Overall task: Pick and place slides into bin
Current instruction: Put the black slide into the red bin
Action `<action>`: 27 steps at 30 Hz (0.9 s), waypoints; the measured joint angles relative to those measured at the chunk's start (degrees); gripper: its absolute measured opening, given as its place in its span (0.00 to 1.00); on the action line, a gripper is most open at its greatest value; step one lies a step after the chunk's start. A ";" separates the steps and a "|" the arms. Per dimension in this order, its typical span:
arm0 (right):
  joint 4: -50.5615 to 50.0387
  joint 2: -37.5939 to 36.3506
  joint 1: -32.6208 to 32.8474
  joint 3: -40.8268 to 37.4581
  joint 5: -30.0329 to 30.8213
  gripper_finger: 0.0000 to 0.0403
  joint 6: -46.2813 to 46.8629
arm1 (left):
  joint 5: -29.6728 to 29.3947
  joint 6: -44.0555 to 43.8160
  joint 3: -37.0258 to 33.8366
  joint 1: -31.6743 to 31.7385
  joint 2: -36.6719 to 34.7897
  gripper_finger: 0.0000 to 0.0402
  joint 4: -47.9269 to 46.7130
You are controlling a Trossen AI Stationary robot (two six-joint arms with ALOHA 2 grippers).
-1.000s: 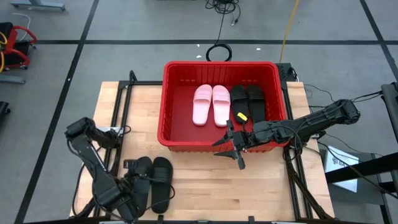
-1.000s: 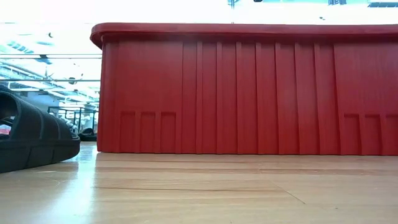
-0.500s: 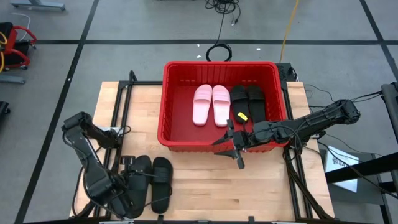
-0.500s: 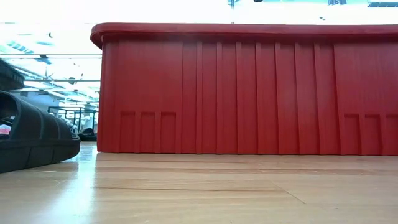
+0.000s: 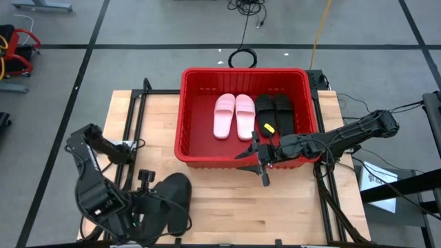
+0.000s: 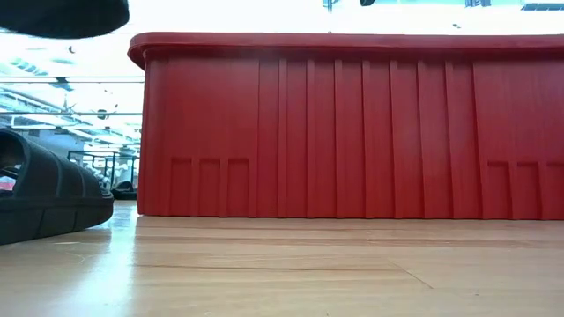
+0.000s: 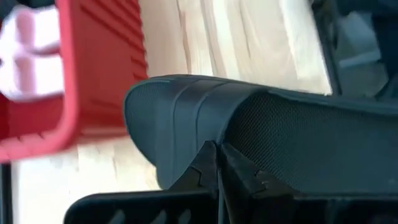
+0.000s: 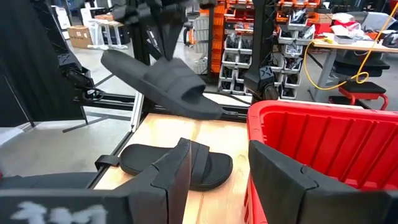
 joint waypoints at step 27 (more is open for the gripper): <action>-2.59 -2.10 0.00 0.00 12.90 0.37 -0.44 | -13.69 38.15 14.80 21.72 -1.63 0.00 0.05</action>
